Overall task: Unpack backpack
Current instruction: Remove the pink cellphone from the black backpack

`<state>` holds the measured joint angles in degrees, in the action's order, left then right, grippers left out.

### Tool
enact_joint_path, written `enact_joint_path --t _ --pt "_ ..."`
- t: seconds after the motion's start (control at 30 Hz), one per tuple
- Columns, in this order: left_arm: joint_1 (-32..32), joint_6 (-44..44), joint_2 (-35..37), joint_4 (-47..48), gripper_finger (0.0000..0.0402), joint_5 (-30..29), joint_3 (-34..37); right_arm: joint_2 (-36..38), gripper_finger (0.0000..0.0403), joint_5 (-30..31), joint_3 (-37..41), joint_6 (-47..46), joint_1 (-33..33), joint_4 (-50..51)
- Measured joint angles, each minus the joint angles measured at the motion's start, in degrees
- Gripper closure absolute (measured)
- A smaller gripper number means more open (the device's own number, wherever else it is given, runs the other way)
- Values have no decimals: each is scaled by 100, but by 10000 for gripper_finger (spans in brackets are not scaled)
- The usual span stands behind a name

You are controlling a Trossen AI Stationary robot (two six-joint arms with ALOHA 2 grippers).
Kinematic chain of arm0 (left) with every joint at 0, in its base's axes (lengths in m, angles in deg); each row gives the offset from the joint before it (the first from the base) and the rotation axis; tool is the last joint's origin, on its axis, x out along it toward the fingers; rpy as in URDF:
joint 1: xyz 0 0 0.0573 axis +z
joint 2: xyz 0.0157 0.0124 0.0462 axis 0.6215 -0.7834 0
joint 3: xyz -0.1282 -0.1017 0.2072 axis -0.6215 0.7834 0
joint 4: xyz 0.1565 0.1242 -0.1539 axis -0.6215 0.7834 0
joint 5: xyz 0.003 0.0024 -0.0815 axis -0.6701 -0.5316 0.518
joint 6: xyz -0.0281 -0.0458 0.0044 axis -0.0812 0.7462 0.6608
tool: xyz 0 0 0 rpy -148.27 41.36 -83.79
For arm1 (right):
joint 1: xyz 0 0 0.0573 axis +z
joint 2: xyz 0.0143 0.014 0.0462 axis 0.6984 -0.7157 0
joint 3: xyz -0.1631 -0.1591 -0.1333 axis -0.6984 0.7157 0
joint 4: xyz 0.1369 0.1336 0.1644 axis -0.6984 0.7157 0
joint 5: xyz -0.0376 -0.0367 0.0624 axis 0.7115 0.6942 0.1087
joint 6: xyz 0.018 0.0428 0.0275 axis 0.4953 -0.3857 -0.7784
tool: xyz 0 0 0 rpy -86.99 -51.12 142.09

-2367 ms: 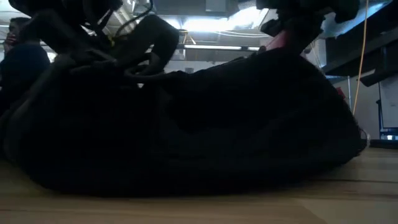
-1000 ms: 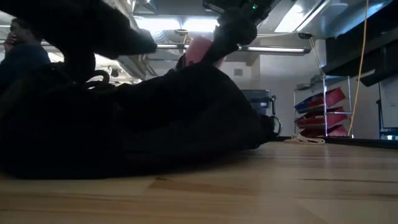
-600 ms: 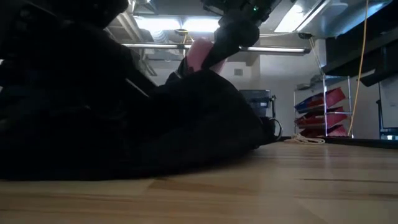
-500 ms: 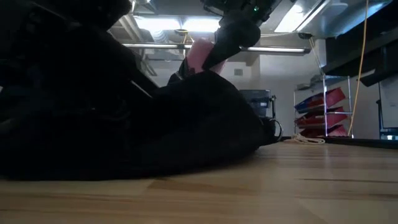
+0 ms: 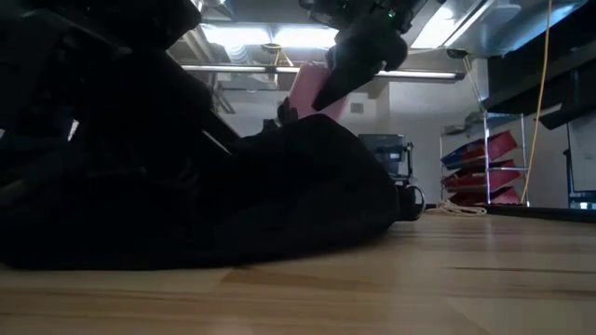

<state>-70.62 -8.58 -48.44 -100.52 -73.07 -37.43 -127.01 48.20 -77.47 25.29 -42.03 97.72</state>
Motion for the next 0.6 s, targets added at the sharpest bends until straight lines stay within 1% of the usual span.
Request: enact_joint_path --t 0.07,0.17,0.27,0.43,0.6 --pt "1 15 0 10 92 -2 0 3 370 27 -1 29 0 25" --pt "1 12 0 25 92 -2 0 85 378 344 -28 105 61 297" --pt "1 19 0 43 92 -4 0 203 376 614 -158 297 158 644" --pt "48 88 0 211 92 -1 -2 473 364 621 -410 277 255 1120" --pt "84 218 0 274 92 2 0 792 369 812 -477 147 420 1794"
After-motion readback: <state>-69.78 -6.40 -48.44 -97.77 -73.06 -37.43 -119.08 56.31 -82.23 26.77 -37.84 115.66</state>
